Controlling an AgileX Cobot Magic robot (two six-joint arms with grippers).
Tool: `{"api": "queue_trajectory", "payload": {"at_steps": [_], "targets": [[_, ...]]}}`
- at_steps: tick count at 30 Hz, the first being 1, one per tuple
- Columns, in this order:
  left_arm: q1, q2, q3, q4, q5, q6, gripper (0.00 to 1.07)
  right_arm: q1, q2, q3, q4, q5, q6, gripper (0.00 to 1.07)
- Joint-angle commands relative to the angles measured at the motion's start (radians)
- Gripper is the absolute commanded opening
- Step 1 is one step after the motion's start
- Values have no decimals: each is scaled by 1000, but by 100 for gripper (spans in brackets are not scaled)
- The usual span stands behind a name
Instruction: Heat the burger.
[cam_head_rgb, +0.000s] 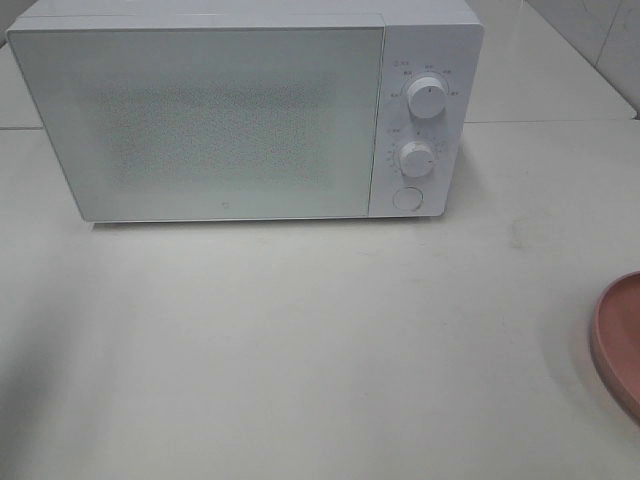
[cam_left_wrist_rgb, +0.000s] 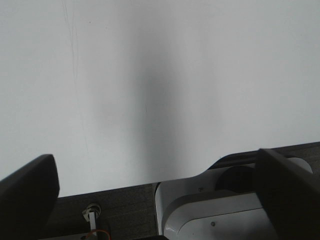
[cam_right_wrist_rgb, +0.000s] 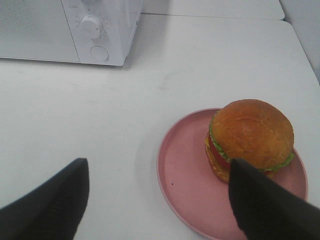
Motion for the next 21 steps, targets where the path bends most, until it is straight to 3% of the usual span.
{"api": "queue_trajectory", "payload": {"at_steps": [1, 3, 6, 11, 21], "targets": [[1, -50, 40, 3, 6, 1, 98, -3, -27, 4, -3, -12, 6, 75], [1, -122, 110, 2, 6, -1, 98, -3, -27, 4, -3, -12, 6, 75], [1, -143, 124, 2, 5, -6, 98, -3, -27, 4, -3, -12, 6, 75], [1, -299, 228, 20, 3, -18, 98, -3, -27, 4, -3, -12, 6, 75], [1, -574, 307, 35, -54, -18, 98, -3, -27, 4, -3, -12, 6, 75]]}}
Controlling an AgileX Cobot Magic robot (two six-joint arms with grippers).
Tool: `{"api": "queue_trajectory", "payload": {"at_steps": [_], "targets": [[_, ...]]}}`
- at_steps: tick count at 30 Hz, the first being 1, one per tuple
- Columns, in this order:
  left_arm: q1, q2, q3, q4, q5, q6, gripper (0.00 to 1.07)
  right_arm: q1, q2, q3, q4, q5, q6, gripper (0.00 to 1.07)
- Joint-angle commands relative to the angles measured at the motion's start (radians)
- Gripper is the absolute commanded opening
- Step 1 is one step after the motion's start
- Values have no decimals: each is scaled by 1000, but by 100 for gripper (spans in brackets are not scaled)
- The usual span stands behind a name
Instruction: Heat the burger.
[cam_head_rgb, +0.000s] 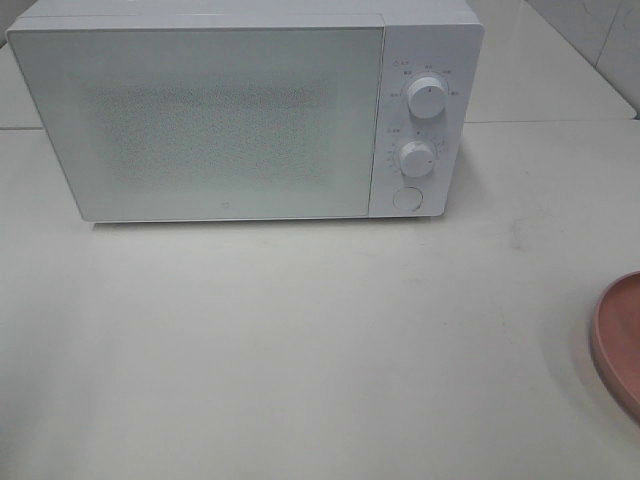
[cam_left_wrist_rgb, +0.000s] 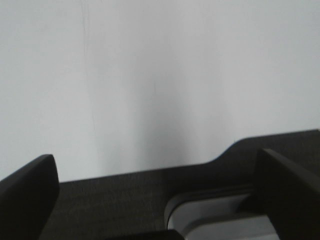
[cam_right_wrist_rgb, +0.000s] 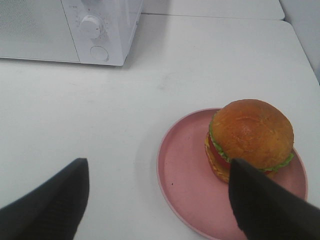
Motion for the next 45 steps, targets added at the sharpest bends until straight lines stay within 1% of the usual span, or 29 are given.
{"api": "queue_trajectory", "payload": {"at_steps": [1, 2, 4, 5, 6, 8, 9, 11, 12, 22, 26, 45], "targets": [[1, -138, 34, 2, -54, -10, 98, -3, -27, 4, -3, -12, 6, 75], [1, -138, 34, 2, -54, -10, 98, -3, -27, 4, -3, -12, 6, 75], [1, -215, 34, 0, -55, -16, 98, -3, -27, 4, -3, -12, 6, 75], [1, -215, 34, 0, -55, -16, 98, -3, -27, 4, -3, -12, 6, 75], [1, -259, 34, 0, -55, -16, 98, -3, -27, 4, -3, -12, 6, 75], [1, -283, 34, 0, -55, -16, 98, -3, -27, 4, -3, -12, 6, 75], [1, -329, 34, 0, -55, -16, 98, -3, -27, 4, -3, -12, 6, 75], [1, -351, 34, 1, -55, -16, 98, -3, -27, 4, -3, -12, 6, 75], [1, -386, 34, 2, -55, -16, 98, -3, -27, 4, -3, -12, 6, 75], [1, -494, 34, 4, -55, -16, 98, -3, -27, 4, -2, -12, 3, 75], [1, -566, 34, 4, -55, -16, 98, -3, -27, 4, -2, -12, 3, 75], [1, -561, 34, 3, -56, -13, 98, -3, -26, 4, -2, -12, 3, 75]]}}
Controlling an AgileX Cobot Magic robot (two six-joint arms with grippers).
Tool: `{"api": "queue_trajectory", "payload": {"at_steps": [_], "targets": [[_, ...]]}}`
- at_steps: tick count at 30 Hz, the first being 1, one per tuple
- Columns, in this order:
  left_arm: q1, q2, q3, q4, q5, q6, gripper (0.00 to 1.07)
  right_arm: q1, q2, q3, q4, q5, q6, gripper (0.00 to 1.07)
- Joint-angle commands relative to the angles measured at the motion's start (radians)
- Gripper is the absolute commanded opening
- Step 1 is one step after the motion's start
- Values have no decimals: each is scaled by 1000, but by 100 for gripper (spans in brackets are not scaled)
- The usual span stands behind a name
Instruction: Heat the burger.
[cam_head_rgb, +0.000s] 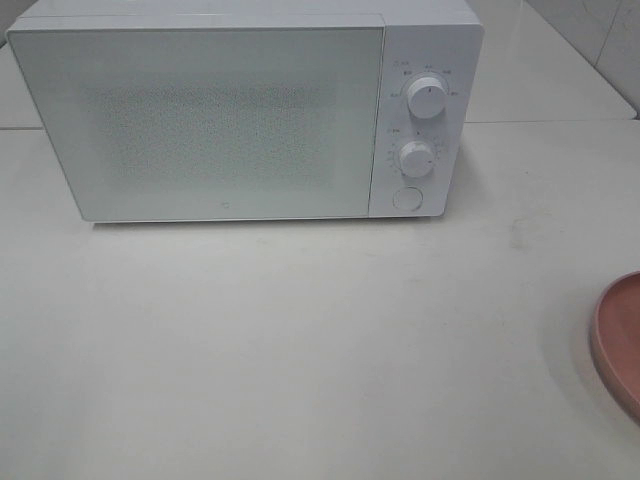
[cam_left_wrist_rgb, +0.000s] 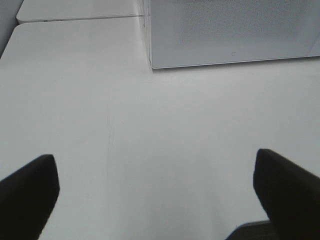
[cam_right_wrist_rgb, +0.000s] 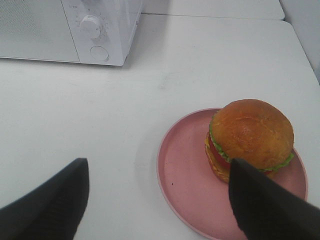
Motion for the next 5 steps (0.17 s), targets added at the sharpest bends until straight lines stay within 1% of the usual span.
{"api": "queue_trajectory", "payload": {"at_steps": [1, 5], "targets": [[1, -23, 2, -4, -14, -5, 98, -3, -26, 4, -2, -12, 3, 75], [1, -23, 2, -4, -14, -5, 98, -3, -26, 4, -2, -12, 3, 75]]}}
